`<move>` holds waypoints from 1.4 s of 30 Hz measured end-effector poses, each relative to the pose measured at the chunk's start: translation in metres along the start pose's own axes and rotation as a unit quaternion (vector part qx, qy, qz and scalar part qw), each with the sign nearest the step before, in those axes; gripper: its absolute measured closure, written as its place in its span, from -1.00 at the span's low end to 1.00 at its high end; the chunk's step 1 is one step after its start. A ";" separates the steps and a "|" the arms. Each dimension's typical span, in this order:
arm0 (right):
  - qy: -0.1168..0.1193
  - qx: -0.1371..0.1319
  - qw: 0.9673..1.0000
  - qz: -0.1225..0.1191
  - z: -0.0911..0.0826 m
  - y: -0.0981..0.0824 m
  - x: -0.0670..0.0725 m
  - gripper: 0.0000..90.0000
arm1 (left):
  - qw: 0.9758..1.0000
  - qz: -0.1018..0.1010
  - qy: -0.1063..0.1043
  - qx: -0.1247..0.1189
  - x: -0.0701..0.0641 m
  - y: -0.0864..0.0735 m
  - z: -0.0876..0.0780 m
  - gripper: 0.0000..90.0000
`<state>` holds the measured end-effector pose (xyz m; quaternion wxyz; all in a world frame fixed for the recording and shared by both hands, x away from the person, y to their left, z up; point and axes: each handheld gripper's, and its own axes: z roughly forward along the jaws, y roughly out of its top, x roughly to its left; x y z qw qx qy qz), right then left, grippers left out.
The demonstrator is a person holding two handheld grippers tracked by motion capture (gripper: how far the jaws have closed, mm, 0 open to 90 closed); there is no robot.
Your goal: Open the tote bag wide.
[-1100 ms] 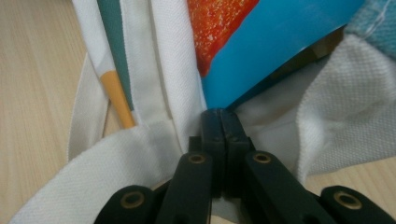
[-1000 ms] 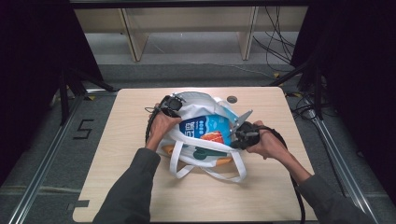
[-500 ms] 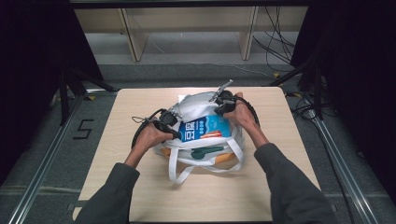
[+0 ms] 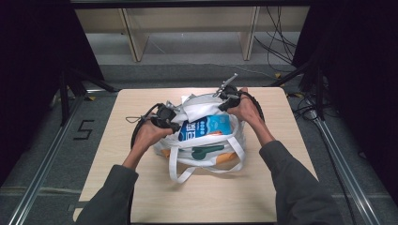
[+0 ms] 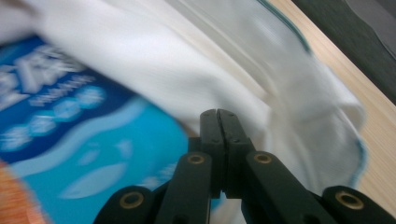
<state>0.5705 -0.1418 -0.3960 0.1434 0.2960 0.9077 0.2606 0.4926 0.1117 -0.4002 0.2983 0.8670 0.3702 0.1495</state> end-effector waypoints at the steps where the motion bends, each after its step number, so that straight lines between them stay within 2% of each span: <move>1: 0.009 -0.006 1.000 -0.012 -0.004 0.000 0.006 1.00 | 1.000 -0.004 0.004 -0.001 0.003 0.005 0.004 0.81; 2: 0.025 -0.009 0.999 -0.019 -0.007 -0.001 0.013 1.00 | 1.000 -0.014 0.004 -0.001 0.005 0.009 0.010 0.81; 3: 0.046 -0.014 0.998 -0.037 -0.012 -0.006 0.025 1.00 | 1.000 -0.015 0.011 0.002 0.008 0.013 0.015 0.80; 4: 0.046 -0.014 0.998 -0.037 -0.012 -0.006 0.025 1.00 | 1.000 -0.020 0.016 0.006 0.010 0.015 0.021 0.80; 5: 0.054 -0.014 0.998 -0.037 -0.013 -0.010 0.032 1.00 | 0.999 -0.025 0.021 0.007 0.012 0.017 0.026 0.80; 6: 0.063 -0.012 0.996 -0.057 -0.013 -0.015 0.036 1.00 | 0.999 -0.026 0.031 0.010 0.015 0.018 0.031 0.81; 7: 0.071 -0.007 0.995 -0.066 -0.013 -0.020 0.042 1.00 | 0.999 -0.028 0.040 0.016 0.017 0.018 0.035 0.84; 8: 0.095 0.002 0.993 -0.070 -0.014 -0.033 0.052 1.00 | 0.998 -0.034 0.041 0.019 0.020 0.018 0.039 0.86; 9: 0.095 0.002 0.993 -0.070 -0.014 -0.033 0.052 1.00 | 0.998 -0.037 0.046 0.022 0.023 0.017 0.042 0.86; 10: 0.105 -0.016 0.992 -0.074 -0.015 -0.039 0.054 1.00 | 0.997 -0.038 0.054 0.027 0.025 0.016 0.045 0.89; 11: 0.114 -0.018 0.991 -0.074 -0.019 -0.045 0.057 1.00 | 0.996 -0.031 0.070 0.038 0.027 0.016 0.047 0.92; 12: 0.128 -0.015 0.988 -0.090 -0.025 -0.056 0.062 1.00 | 0.995 -0.021 0.089 0.051 0.030 0.014 0.050 0.97; 13: 0.128 -0.015 0.988 -0.090 -0.025 -0.056 0.062 1.00 | 0.991 -0.009 0.114 0.065 0.033 0.011 0.052 0.97; 14: 0.136 -0.002 0.987 -0.089 -0.027 -0.062 0.066 1.00 | 0.989 -0.007 0.132 0.074 0.039 0.007 0.054 0.98; 15: 0.147 -0.002 0.983 -0.111 -0.026 -0.068 0.067 1.00 | 0.988 -0.027 0.134 0.070 0.045 0.002 0.055 0.98; 16: 0.152 0.009 0.983 -0.105 -0.026 -0.076 0.073 1.00 | 0.989 -0.051 0.121 0.061 0.052 -0.002 0.057 0.98; 17: 0.156 0.014 0.982 -0.109 -0.024 -0.083 0.077 1.00 | 0.990 -0.062 0.112 0.056 0.055 -0.004 0.058 0.98; 19: 0.160 0.013 0.980 -0.119 -0.020 -0.091 0.081 1.00 | 0.989 -0.062 0.120 0.061 0.055 -0.003 0.060 0.98; 20: 0.160 0.016 0.981 -0.110 -0.020 -0.091 0.082 1.00 | 0.988 -0.061 0.124 0.063 0.054 -0.003 0.061 0.98; 21: 0.160 0.022 0.981 -0.111 -0.021 -0.090 0.082 1.00 | 0.988 -0.061 0.125 0.068 0.053 0.000 0.061 0.98; 22: 0.163 0.017 0.979 -0.123 -0.021 -0.087 0.080 1.00 | 0.988 -0.057 0.125 0.064 0.052 0.001 0.059 0.98; 23: 0.158 0.013 0.980 -0.123 -0.024 -0.085 0.079 1.00 | 0.989 -0.052 0.123 0.063 0.050 0.002 0.055 0.96; 25: 0.158 -0.015 0.981 -0.109 -0.033 -0.081 0.073 1.00 | 0.993 -0.042 0.103 0.045 0.043 0.002 0.044 0.87; 26: 0.152 -0.030 0.984 -0.083 -0.039 -0.081 0.070 0.99 | 0.995 -0.036 0.086 0.030 0.039 0.000 0.037 0.83; 27: 0.135 -0.059 0.986 -0.078 -0.044 -0.078 0.061 0.97 | 0.995 -0.034 0.084 0.029 0.037 -0.001 0.032 0.81; 28: 0.125 -0.073 0.987 -0.065 -0.047 -0.077 0.057 0.97 | 0.996 -0.030 0.085 0.022 0.036 -0.003 0.027 0.80; 30: 0.098 -0.123 0.986 -0.049 -0.050 -0.074 0.042 0.94 | 0.996 -0.047 0.071 -0.007 0.038 -0.009 0.019 0.79; 31: 0.078 -0.130 0.988 -0.041 -0.051 -0.072 0.035 0.94 | 0.996 -0.049 0.072 -0.014 0.040 -0.011 0.015 0.78; 33: 0.034 -0.141 0.989 -0.025 -0.046 -0.072 0.021 0.94 | 0.996 -0.050 0.078 -0.013 0.043 -0.017 0.011 0.75; 35: -0.025 -0.122 0.992 -0.022 -0.035 -0.074 0.013 0.96 | 0.995 -0.046 0.089 0.004 0.045 -0.025 0.012 0.76; 36: -0.036 -0.108 0.993 -0.017 -0.027 -0.077 0.009 0.98 | 0.995 -0.046 0.089 0.007 0.046 -0.029 0.014 0.77; 38: -0.042 -0.085 0.995 -0.004 -0.009 -0.084 0.000 1.00 | 0.995 -0.058 0.084 0.005 0.050 -0.036 0.019 0.79; 39: -0.053 -0.056 0.997 0.001 0.003 -0.089 -0.005 1.00 | 0.995 -0.065 0.082 0.002 0.052 -0.038 0.021 0.79; 40: -0.047 -0.042 0.998 0.012 0.013 -0.094 -0.010 1.00 | 0.994 -0.078 0.077 -0.008 0.054 -0.040 0.022 0.79; 41: -0.035 -0.035 0.998 0.024 0.022 -0.099 -0.013 1.00 | 0.994 -0.079 0.076 -0.008 0.055 -0.041 0.023 0.80; 42: -0.035 -0.033 0.999 0.021 0.029 -0.102 -0.014 1.00 | 0.994 -0.080 0.072 -0.008 0.056 -0.042 0.023 0.81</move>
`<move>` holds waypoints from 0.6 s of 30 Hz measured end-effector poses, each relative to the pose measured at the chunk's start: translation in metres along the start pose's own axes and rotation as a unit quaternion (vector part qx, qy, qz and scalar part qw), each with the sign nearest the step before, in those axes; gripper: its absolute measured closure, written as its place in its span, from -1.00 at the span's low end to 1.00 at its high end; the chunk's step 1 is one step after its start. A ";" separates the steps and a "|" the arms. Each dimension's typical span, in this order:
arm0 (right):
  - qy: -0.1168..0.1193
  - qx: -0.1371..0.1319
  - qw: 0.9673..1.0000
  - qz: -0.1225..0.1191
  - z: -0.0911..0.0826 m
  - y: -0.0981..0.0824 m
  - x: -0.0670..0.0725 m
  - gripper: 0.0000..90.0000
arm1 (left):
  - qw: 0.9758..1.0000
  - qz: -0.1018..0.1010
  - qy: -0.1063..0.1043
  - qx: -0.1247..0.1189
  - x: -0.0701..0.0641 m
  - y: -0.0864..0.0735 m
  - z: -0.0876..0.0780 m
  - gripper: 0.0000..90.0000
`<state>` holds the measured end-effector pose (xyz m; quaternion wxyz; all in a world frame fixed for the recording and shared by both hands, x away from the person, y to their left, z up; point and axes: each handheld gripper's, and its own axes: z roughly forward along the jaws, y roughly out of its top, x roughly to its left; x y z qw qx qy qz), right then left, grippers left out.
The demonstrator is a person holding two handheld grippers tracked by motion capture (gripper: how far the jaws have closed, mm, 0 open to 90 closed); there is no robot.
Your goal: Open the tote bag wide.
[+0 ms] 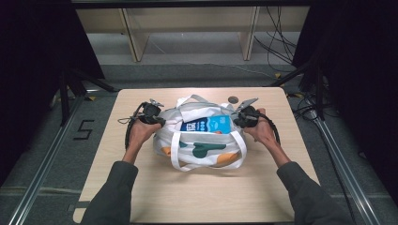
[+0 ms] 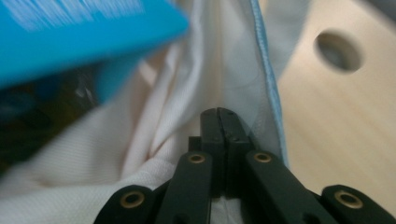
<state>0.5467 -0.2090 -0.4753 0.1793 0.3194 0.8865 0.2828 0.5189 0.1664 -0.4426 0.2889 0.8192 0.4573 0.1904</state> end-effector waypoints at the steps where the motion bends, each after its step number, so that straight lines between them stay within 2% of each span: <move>1: 0.003 0.010 1.000 0.000 0.006 -0.002 0.001 1.00 | 1.000 0.003 0.001 0.000 0.000 0.000 0.000 0.81; 2: 0.002 0.010 1.000 -0.002 0.009 -0.001 0.003 1.00 | 1.000 0.001 0.001 0.001 0.000 0.000 0.000 0.81; 3: -0.004 0.010 1.000 -0.025 0.008 0.000 0.001 1.00 | 1.000 0.001 0.002 0.001 0.000 0.000 0.000 0.81; 4: -0.005 0.027 0.999 -0.025 0.003 0.004 0.001 1.00 | 1.000 0.007 0.008 0.003 -0.003 0.001 -0.002 0.81; 5: -0.003 0.032 0.999 -0.015 -0.004 0.006 0.003 1.00 | 1.000 0.008 0.008 0.003 -0.005 0.001 -0.005 0.81; 6: -0.009 0.018 1.000 -0.023 -0.008 0.008 0.001 1.00 | 1.000 0.013 0.007 -0.003 -0.008 0.001 -0.008 0.77; 7: -0.012 -0.001 1.000 -0.013 -0.015 0.010 0.002 1.00 | 1.000 0.020 0.006 -0.009 -0.012 0.001 -0.013 0.75; 9: -0.002 -0.022 1.000 -0.009 -0.034 0.017 0.004 1.00 | 0.999 0.017 -0.018 -0.028 -0.020 0.002 -0.022 0.74; 10: 0.005 -0.040 0.999 -0.012 -0.042 0.020 0.006 1.00 | 0.998 0.019 -0.034 -0.040 -0.027 0.003 -0.027 0.74; 11: 0.022 -0.058 0.998 -0.017 -0.050 0.024 0.011 1.00 | 0.998 0.028 -0.043 -0.041 -0.031 0.003 -0.030 0.74; 12: 0.030 -0.057 0.998 -0.013 -0.055 0.026 0.017 1.00 | 0.997 0.039 -0.047 -0.043 -0.039 0.003 -0.032 0.75; 13: 0.046 -0.054 0.997 -0.028 -0.061 0.028 0.024 1.00 | 0.996 0.049 -0.056 -0.040 -0.046 0.002 -0.034 0.75; 14: 0.053 -0.068 0.995 -0.049 -0.063 0.029 0.032 1.00 | 0.995 0.061 -0.066 -0.038 -0.051 0.001 -0.035 0.74; 15: 0.060 -0.066 0.994 -0.059 -0.067 0.030 0.041 1.00 | 0.995 0.066 -0.071 -0.036 -0.057 -0.003 -0.036 0.74; 16: 0.073 -0.065 0.993 -0.065 -0.071 0.029 0.049 1.00 | 0.994 0.079 -0.068 -0.029 -0.060 -0.007 -0.039 0.73; 17: 0.089 -0.067 0.991 -0.078 -0.074 0.027 0.057 1.00 | 0.994 0.089 -0.066 -0.023 -0.062 -0.012 -0.041 0.74; 18: 0.118 -0.056 0.987 -0.093 -0.081 0.018 0.073 1.00 | 0.994 0.083 -0.072 -0.020 -0.063 -0.018 -0.042 0.74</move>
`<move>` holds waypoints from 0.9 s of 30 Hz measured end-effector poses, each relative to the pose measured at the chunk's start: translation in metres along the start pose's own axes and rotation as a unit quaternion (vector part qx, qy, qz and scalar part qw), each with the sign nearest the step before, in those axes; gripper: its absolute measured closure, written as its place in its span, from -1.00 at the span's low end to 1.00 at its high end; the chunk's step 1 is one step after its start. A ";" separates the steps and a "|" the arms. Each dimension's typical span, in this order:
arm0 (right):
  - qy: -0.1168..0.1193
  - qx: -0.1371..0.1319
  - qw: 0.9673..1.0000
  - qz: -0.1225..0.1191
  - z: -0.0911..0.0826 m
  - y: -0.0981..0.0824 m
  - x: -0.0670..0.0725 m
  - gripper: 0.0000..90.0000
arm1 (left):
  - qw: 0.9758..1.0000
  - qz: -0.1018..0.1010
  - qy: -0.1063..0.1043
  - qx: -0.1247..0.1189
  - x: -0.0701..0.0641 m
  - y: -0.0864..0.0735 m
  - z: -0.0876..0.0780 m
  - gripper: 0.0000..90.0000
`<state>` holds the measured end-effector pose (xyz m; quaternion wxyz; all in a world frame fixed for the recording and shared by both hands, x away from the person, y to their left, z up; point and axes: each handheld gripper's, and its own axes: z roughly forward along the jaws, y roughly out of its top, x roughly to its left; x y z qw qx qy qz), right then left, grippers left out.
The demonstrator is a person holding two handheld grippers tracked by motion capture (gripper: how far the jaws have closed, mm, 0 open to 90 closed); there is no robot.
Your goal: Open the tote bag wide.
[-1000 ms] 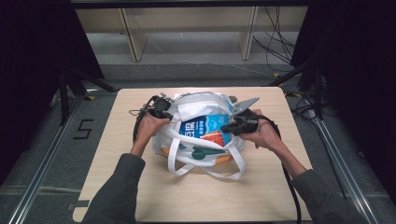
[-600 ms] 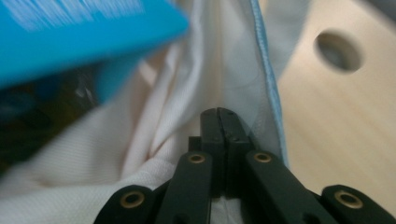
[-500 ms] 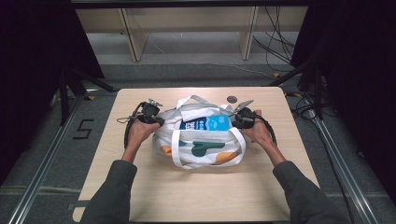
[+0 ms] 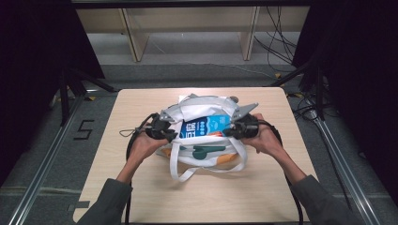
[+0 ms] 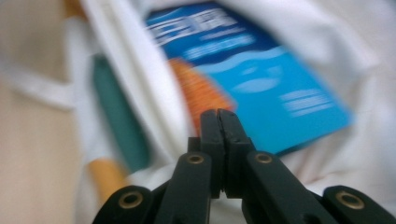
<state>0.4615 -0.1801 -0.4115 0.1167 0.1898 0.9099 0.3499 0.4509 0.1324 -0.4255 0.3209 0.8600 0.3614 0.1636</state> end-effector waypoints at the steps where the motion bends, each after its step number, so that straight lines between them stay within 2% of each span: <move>1: 0.000 0.000 1.000 0.000 0.000 0.000 0.000 1.00 | 1.000 -0.004 -0.009 0.001 -0.001 -0.006 -0.001 0.74; 2: 0.019 0.020 1.000 -0.015 0.001 -0.010 0.015 1.00 | 1.000 -0.007 -0.013 0.004 -0.003 -0.017 0.000 0.75; 3: 0.019 0.020 1.000 -0.015 0.001 -0.010 0.015 1.00 | 1.000 -0.007 -0.013 0.004 -0.003 -0.017 0.000 0.76; 5: 0.032 0.038 0.999 -0.010 0.007 -0.021 0.025 1.00 | 1.000 -0.004 -0.014 0.010 -0.006 -0.021 0.004 0.76; 6: 0.032 0.043 0.998 -0.020 0.011 -0.024 0.027 1.00 | 1.000 0.000 -0.005 0.009 -0.008 -0.019 0.004 0.76; 7: 0.029 0.055 0.998 -0.010 0.012 -0.025 0.030 1.00 | 1.000 0.006 0.001 0.012 -0.010 -0.017 0.003 0.76; 9: 0.024 0.055 0.998 -0.029 0.010 -0.020 0.030 1.00 | 1.000 0.020 0.010 0.018 -0.013 -0.014 -0.001 0.75; 10: 0.020 0.052 0.998 -0.025 0.006 -0.017 0.029 1.00 | 1.000 0.014 0.011 0.010 -0.013 -0.012 -0.004 0.73; 11: 0.015 0.029 0.999 -0.018 -0.002 -0.012 0.025 0.99 | 1.000 0.009 0.007 -0.004 -0.009 -0.008 -0.010 0.69; 12: 0.014 0.014 1.000 -0.014 -0.005 -0.010 0.022 0.99 | 1.000 0.009 0.007 -0.004 -0.009 -0.008 -0.010 0.67; 13: 0.014 0.014 1.000 -0.014 -0.005 -0.010 0.022 0.99 | 1.000 0.000 0.005 -0.017 -0.007 -0.005 -0.013 0.67; 14: 0.013 0.005 1.000 -0.011 -0.009 -0.008 0.019 0.98 | 1.000 -0.002 0.005 -0.022 -0.004 -0.003 -0.015 0.67; 15: 0.002 -0.008 1.000 -0.003 -0.012 -0.007 0.017 0.97 | 1.000 -0.003 0.007 -0.026 0.000 -0.001 -0.018 0.66; 16: -0.003 -0.016 1.000 -0.001 -0.015 -0.006 0.015 0.97 | 0.999 0.009 0.005 -0.037 0.005 0.001 -0.019 0.64; 18: -0.013 -0.032 0.999 0.000 -0.019 -0.005 0.010 0.95 | 0.999 -0.008 0.008 -0.040 0.008 0.004 -0.021 0.59; 19: -0.018 -0.038 0.999 0.003 -0.020 -0.005 0.008 0.94 | 0.999 0.006 0.014 -0.041 0.012 0.005 -0.022 0.57; 23: -0.030 -0.043 0.999 0.011 -0.025 -0.009 0.002 0.94 | 0.998 -0.015 0.019 -0.058 0.019 0.005 -0.026 0.54; 27: -0.036 -0.057 0.998 0.018 -0.034 -0.012 -0.004 0.93 | 0.997 -0.024 0.023 -0.068 0.023 0.001 -0.037 0.51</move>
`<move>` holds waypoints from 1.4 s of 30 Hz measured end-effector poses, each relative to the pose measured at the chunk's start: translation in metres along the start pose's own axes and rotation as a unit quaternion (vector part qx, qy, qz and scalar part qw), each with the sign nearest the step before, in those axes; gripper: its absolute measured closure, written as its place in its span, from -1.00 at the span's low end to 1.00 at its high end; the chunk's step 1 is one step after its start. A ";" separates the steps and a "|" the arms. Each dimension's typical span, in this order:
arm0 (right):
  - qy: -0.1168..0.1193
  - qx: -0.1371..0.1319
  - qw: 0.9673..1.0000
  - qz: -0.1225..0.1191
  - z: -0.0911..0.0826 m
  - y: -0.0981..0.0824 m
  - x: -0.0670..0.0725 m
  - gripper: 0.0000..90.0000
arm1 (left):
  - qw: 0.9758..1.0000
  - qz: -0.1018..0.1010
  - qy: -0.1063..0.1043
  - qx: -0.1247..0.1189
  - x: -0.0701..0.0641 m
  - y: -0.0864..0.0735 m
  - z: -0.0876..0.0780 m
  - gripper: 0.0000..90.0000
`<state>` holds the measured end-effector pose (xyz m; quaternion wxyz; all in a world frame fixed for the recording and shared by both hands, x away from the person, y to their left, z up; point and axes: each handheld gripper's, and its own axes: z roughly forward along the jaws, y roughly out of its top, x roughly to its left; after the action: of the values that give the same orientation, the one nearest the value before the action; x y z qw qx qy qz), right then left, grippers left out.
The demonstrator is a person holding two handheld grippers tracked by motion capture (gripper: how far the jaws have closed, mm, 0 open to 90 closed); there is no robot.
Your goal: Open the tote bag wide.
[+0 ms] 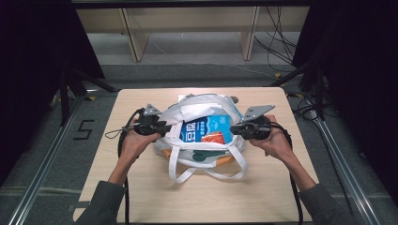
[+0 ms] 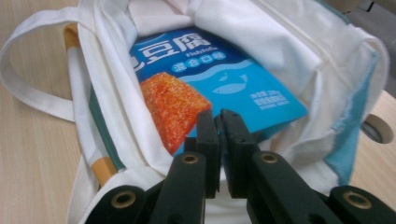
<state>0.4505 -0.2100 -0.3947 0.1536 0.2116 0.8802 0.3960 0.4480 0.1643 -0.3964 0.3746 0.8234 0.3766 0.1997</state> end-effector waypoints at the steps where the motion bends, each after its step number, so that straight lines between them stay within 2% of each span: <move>1: -0.003 -0.002 1.000 0.010 -0.002 -0.001 0.000 0.93 | 1.000 -0.010 0.004 -0.011 0.000 -0.001 -0.002 0.50; 3: -0.009 -0.009 1.000 0.004 -0.007 -0.002 -0.003 0.92 | 1.000 -0.017 0.002 -0.022 0.000 -0.003 -0.006 0.48; 5: -0.013 -0.010 1.000 0.005 -0.011 -0.003 -0.004 0.90 | 0.999 -0.024 0.001 -0.026 0.000 -0.006 -0.010 0.46; 6: -0.012 -0.011 1.000 0.013 -0.011 -0.004 -0.003 0.90 | 0.999 -0.031 -0.003 -0.029 -0.001 -0.008 -0.011 0.45; 9: -0.021 -0.015 1.000 0.009 -0.016 -0.006 -0.006 0.87 | 0.999 -0.032 -0.007 -0.030 -0.003 -0.012 -0.014 0.41; 12: -0.025 -0.014 0.999 0.020 -0.020 -0.008 -0.006 0.84 | 0.999 -0.037 -0.010 -0.037 -0.003 -0.014 -0.017 0.37; 14: -0.032 -0.014 0.999 0.018 -0.023 -0.009 -0.007 0.82 | 0.998 -0.045 -0.009 -0.043 -0.004 -0.016 -0.020 0.33; 17: -0.032 -0.017 0.999 0.020 -0.026 -0.013 -0.008 0.78 | 0.998 -0.044 -0.010 -0.052 -0.005 -0.018 -0.024 0.30; 18: -0.037 -0.017 0.999 0.030 -0.027 -0.014 -0.007 0.77 | 0.997 -0.052 -0.013 -0.051 -0.007 -0.019 -0.024 0.28; 19: -0.038 -0.018 0.999 0.020 -0.028 -0.015 -0.009 0.76 | 0.997 -0.052 -0.011 -0.053 -0.008 -0.020 -0.025 0.26; 21: -0.040 -0.017 0.999 0.032 -0.030 -0.018 -0.008 0.75 | 0.997 -0.052 -0.018 -0.055 -0.009 -0.020 -0.026 0.23; 23: -0.040 -0.021 0.999 0.025 -0.030 -0.020 -0.008 0.72 | 0.997 -0.044 -0.020 -0.055 -0.008 -0.021 -0.027 0.18; 25: -0.041 -0.019 0.998 0.041 -0.033 -0.024 -0.007 0.70 | 0.997 -0.049 -0.023 -0.056 -0.010 -0.022 -0.028 0.13; 27: -0.045 -0.024 0.998 0.039 -0.033 -0.025 -0.008 0.68 | 0.997 -0.051 -0.023 -0.056 -0.011 -0.023 -0.029 0.10; 29: -0.045 -0.020 0.998 0.042 -0.034 -0.027 -0.007 0.64 | 0.996 -0.061 -0.029 -0.063 -0.016 -0.024 -0.030 0.07; 31: -0.045 -0.028 0.998 0.041 -0.034 -0.029 -0.006 0.60 | 0.996 -0.060 -0.028 -0.068 -0.020 -0.024 -0.030 0.04; 32: -0.045 -0.028 0.998 0.041 -0.034 -0.029 -0.006 0.60 | 0.997 -0.044 -0.025 -0.059 -0.020 -0.025 -0.032 0.04; 33: -0.045 -0.029 0.997 0.048 -0.034 -0.030 -0.005 0.59 | 0.997 -0.040 -0.025 -0.059 -0.021 -0.025 -0.033 0.02; 34: -0.046 -0.031 0.997 0.047 -0.034 -0.031 -0.005 0.57 | 0.996 -0.052 -0.028 -0.067 -0.023 -0.025 -0.032 0.01; 35: -0.040 -0.027 0.998 0.034 -0.034 -0.032 -0.007 0.56 | 0.996 -0.049 -0.028 -0.064 -0.024 -0.026 -0.033 0.00; 36: -0.048 -0.028 0.997 0.050 -0.035 -0.033 -0.004 0.55 | 0.997 -0.042 -0.025 -0.062 -0.024 -0.026 -0.033 0.00; 38: -0.045 -0.031 0.997 0.047 -0.034 -0.034 -0.003 0.52 | 0.997 -0.038 -0.024 -0.059 -0.025 -0.026 -0.033 -0.02; 39: -0.044 -0.029 0.997 0.048 -0.034 -0.034 -0.002 0.50 | 0.996 -0.049 -0.026 -0.065 -0.027 -0.026 -0.032 -0.02; 40: -0.046 -0.032 0.998 0.043 -0.035 -0.034 -0.002 0.49 | 0.997 -0.039 -0.027 -0.056 -0.026 -0.026 -0.033 -0.04; 42: -0.042 -0.033 0.997 0.048 -0.035 -0.035 0.000 0.47 | 0.997 -0.048 -0.027 -0.061 -0.029 -0.026 -0.033 -0.06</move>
<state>0.4268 -0.2531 -0.3988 0.1788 0.2647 0.8481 0.4226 0.3973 0.1685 -0.3970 0.4431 0.7854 0.3922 0.1815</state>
